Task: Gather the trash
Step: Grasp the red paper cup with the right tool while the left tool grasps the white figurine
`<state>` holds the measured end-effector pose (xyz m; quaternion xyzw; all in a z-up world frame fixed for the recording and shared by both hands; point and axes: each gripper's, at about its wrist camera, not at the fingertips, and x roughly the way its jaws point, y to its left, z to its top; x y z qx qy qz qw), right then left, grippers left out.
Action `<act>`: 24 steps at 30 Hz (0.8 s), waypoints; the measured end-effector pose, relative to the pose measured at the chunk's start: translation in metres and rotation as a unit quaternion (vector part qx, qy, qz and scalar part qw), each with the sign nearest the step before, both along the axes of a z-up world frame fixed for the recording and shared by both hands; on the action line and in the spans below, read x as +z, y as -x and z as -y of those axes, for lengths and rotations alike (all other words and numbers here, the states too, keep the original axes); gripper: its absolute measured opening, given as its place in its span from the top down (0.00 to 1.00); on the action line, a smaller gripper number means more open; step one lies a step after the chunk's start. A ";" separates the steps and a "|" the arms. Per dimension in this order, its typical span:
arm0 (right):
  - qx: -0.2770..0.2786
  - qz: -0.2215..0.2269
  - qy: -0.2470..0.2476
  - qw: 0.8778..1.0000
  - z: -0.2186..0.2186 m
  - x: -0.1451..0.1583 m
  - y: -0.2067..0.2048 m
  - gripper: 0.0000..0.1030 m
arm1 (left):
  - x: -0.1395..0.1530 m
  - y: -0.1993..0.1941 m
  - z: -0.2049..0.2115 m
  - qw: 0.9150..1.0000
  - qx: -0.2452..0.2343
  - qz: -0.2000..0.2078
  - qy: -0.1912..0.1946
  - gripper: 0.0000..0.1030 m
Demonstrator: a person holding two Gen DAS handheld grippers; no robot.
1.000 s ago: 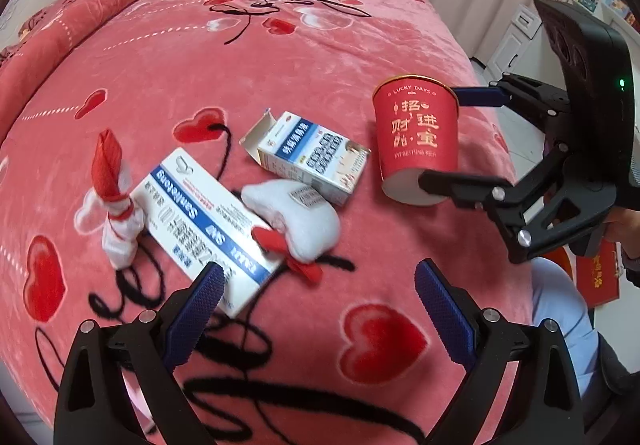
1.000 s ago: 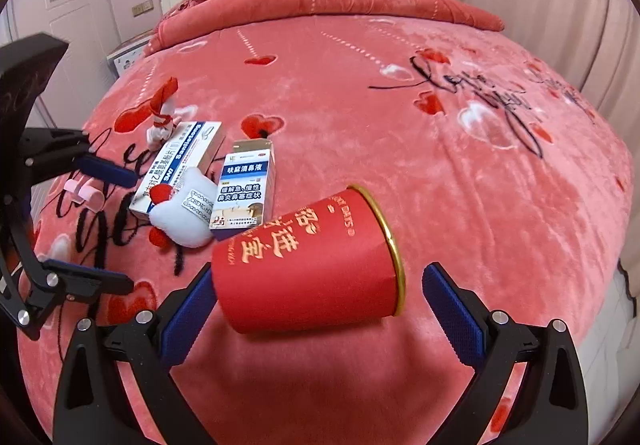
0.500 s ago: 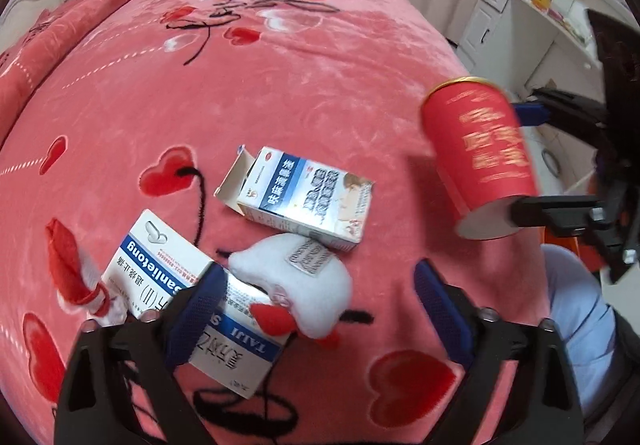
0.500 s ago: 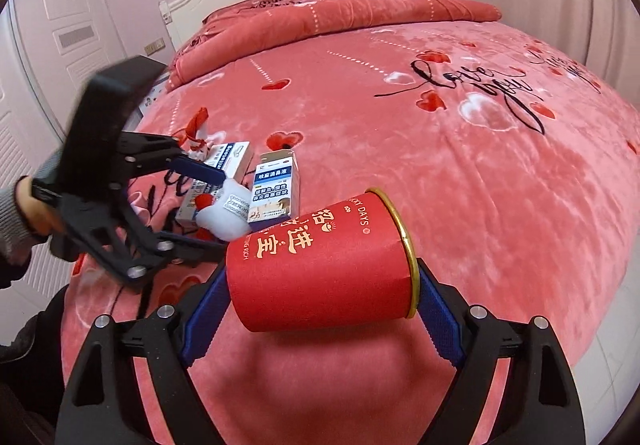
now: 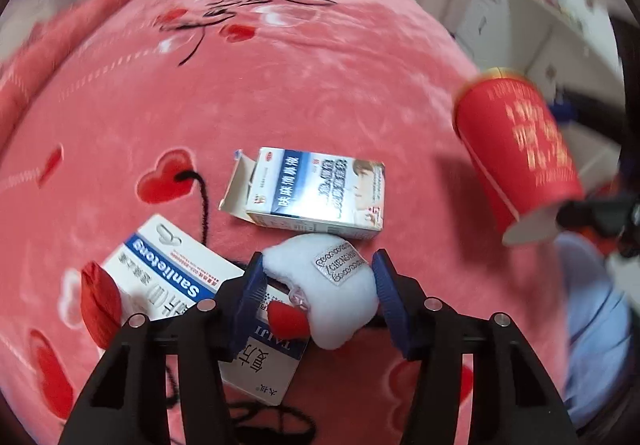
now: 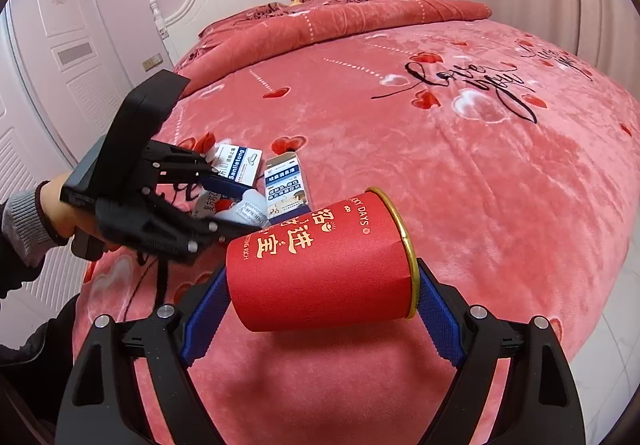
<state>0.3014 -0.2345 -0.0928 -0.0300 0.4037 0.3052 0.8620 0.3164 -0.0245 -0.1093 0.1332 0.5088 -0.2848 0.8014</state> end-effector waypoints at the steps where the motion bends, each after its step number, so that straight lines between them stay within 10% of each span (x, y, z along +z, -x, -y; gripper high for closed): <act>1: -0.001 -0.001 0.001 1.000 0.001 0.000 0.000 0.18 | -0.001 0.001 0.001 1.000 -0.003 -0.001 -0.002 0.50; 24: -0.017 -0.001 -0.037 0.999 0.026 0.028 0.072 0.18 | 0.042 0.092 0.026 1.000 -0.013 0.007 0.024 0.64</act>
